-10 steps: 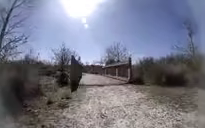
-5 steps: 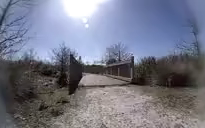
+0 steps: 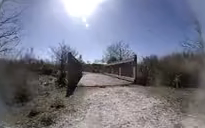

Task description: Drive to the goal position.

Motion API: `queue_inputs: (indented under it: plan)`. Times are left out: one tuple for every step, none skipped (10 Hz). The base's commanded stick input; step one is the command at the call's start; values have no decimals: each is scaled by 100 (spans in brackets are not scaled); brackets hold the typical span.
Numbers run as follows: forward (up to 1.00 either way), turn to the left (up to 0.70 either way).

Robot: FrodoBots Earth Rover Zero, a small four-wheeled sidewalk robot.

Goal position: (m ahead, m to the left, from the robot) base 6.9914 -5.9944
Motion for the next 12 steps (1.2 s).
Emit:
queue_inputs:
  plan:
    - [50,0]
    - [50,0]
    - [50,0]
    - [50,0]
    - [50,0]
    - [50,0]
    - [50,0]
    - [50,0]
    - [50,0]
    - [50,0]
    - [50,0]
    - [50,0]
